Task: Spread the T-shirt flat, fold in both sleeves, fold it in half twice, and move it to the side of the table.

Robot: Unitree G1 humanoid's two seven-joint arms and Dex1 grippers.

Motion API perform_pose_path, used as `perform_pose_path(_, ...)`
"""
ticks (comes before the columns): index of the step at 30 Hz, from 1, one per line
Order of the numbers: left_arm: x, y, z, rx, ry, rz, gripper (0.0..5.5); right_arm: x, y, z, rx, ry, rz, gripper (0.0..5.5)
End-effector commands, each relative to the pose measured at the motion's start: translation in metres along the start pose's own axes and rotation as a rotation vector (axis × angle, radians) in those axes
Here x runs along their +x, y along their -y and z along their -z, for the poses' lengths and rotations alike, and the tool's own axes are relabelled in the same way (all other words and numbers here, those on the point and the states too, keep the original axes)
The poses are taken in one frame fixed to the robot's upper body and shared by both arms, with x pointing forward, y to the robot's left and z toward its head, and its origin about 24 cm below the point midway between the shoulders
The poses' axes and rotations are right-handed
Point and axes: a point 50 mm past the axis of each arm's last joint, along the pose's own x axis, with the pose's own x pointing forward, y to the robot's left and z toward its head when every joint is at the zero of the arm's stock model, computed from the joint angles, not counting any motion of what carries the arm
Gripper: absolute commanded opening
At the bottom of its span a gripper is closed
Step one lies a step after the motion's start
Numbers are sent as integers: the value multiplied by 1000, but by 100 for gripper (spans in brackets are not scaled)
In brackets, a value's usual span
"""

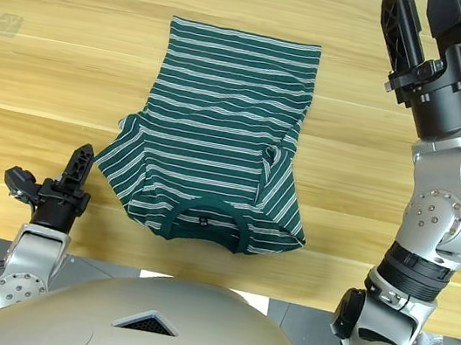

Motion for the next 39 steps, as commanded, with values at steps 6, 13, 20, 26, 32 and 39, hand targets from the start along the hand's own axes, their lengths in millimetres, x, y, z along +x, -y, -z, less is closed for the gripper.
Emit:
perform_pose_path(6, -1, -10, 17, 53, -130, -49, 414, 5, -3, 0, -5, -4, -24, 335)
perform_pose_path(13, -1, -11, 21, 85, -148, -61, 414, 4, -2, 1, -24, -6, -22, 335)
perform_pose_path(20, 1, -12, 23, 115, -162, -66, 400, 6, -1, 3, -25, -8, -25, 339)
perform_pose_path(26, 2, -14, 23, 131, -152, -81, 311, 7, -1, 3, -32, -7, -32, 339)
perform_pose_path(32, 3, -13, 24, 139, -152, -76, 223, 7, 0, 3, -35, -7, -31, 339)
perform_pose_path(39, 3, -14, 23, 152, -148, -75, 107, 5, 1, 5, -33, -8, -21, 339)
